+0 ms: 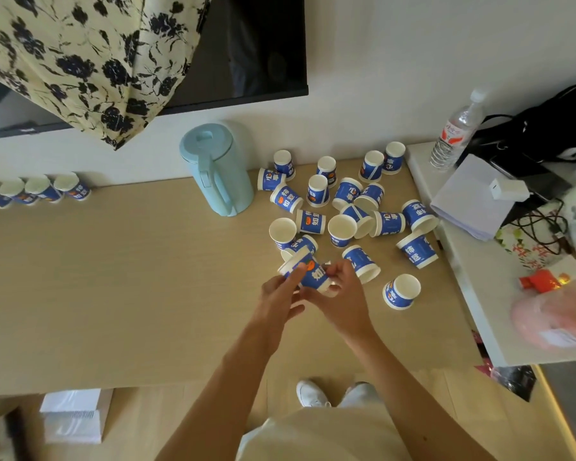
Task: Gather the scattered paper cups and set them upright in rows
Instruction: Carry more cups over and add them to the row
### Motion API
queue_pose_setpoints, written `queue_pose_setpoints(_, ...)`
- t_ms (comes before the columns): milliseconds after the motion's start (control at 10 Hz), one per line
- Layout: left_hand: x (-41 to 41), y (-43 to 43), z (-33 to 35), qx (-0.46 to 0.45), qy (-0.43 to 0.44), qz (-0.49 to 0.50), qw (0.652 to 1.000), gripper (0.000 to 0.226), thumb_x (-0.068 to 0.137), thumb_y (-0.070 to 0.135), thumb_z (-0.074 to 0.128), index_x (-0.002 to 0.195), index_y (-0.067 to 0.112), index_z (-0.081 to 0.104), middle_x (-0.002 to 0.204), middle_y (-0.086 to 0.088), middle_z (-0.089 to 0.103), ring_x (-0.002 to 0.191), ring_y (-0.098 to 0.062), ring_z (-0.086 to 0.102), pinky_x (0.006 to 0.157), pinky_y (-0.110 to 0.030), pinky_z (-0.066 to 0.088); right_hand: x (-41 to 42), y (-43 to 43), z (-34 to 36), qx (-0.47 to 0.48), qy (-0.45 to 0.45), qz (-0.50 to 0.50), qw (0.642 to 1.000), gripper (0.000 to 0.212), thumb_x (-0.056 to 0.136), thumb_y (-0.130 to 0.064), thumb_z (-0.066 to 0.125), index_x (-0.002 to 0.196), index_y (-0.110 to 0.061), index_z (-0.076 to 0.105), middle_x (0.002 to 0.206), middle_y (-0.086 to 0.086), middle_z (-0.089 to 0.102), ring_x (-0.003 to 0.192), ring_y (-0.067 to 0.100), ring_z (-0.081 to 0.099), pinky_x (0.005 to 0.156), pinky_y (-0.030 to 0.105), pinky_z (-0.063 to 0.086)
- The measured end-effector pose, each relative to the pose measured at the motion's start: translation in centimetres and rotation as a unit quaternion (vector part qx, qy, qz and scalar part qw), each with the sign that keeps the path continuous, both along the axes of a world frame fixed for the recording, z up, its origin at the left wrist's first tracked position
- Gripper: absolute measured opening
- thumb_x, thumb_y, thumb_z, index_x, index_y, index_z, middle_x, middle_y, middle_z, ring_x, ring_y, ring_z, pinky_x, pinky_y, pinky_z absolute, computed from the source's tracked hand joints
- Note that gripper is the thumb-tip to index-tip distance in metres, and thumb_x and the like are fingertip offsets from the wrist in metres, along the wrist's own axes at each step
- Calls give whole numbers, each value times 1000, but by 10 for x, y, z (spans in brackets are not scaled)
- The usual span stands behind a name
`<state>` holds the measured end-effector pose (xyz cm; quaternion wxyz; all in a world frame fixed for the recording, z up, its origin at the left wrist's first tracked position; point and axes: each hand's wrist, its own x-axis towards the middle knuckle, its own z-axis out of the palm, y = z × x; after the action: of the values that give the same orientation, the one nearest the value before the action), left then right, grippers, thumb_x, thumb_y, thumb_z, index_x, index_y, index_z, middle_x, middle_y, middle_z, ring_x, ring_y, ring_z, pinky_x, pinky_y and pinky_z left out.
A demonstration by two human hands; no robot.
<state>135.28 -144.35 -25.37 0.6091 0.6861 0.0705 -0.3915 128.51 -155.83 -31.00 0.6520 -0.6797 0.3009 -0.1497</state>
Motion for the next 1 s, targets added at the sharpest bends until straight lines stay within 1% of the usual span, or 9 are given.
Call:
queue_pose_setpoints(100, 3, 5, -1, -10, -40, 53, 998, 36, 93, 34, 68, 118, 9, 69, 116, -21, 71, 99, -26, 71, 88, -36, 58, 2, 10, 5, -49, -12, 43, 998, 52, 66, -30, 91, 100, -33, 52, 98, -22, 66, 94, 3, 65, 80, 10, 48)
queue_pose_setpoints(200, 6, 13, -1, 17, -77, 70, 994, 39, 88, 37, 74, 111, 6, 71, 112, -22, 72, 109, -39, 68, 97, -52, 55, 1, 13, 8, -34, -17, 101, 994, 57, 70, -32, 91, 113, -34, 53, 109, -24, 66, 109, 1, 63, 89, 11, 44)
queue_pose_setpoints(300, 10, 21, 1, 64, -116, 108, 985, 54, 69, 57, 73, 98, 12, 73, 95, -11, 76, 92, -30, 72, 89, -47, 58, 8, 19, 5, 39, -12, 123, 992, 66, 74, -47, 82, 129, -28, 51, 116, -16, 68, 116, 5, 63, 98, 22, 46)
queue_pose_setpoints(400, 17, 33, -3, 121, -148, 189, 963, 45, 66, 60, 74, 79, 17, 69, 62, 14, 61, 59, -6, 54, 58, -25, 46, 25, 22, -9, 212, 102, -16, 972, 56, 84, -44, 78, 128, -16, 57, 100, -5, 70, 97, 13, 68, 80, 27, 51)
queue_pose_setpoints(600, 23, 52, -10, 153, -179, 231, 944, 38, 74, 52, 81, 92, 20, 69, 78, 11, 67, 55, 7, 57, 48, -8, 39, 52, 26, -36, 401, 263, -180, 859, 72, 80, -51, 81, 131, -9, 54, 104, 9, 64, 90, 20, 63, 78, 35, 51)
queue_pose_setpoints(700, 22, 56, -11, 146, -187, 234, 943, 39, 76, 48, 82, 98, 20, 68, 89, 7, 72, 70, 2, 64, 57, -12, 44, 58, 26, -43, 416, 253, -257, 835, 92, 71, -56, 86, 138, -9, 43, 121, 16, 65, 100, 25, 69, 88, 39, 58)
queue_pose_setpoints(800, 21, 58, -12, 140, -185, 235, 944, 40, 75, 48, 82, 102, 22, 67, 94, 4, 72, 84, -11, 67, 66, -20, 46, 64, 19, -52, 445, 149, -303, 830, 84, 88, -46, 74, 153, -11, 36, 152, 21, 46, 141, 38, 46, 111, 51, 42)
queue_pose_setpoints(900, 21, 60, -10, 138, -184, 235, 944, 43, 75, 48, 82, 105, 23, 65, 97, 6, 71, 91, -9, 68, 67, -19, 46, 77, 3, -66, 599, -160, -608, 496, 71, 99, -26, 61, 160, -25, 24, 164, 11, 27, 154, 33, 20, 120, 60, 22)
queue_pose_setpoints(1000, 21, 61, -10, 138, -188, 238, 943, 43, 76, 46, 83, 106, 22, 63, 99, 7, 70, 93, -8, 68, 68, -19, 47, 88, 1, -60, 578, -120, -620, 518, 52, 103, -23, 51, 153, -19, 37, 157, 9, 36, 153, 31, 22, 117, 69, 19)
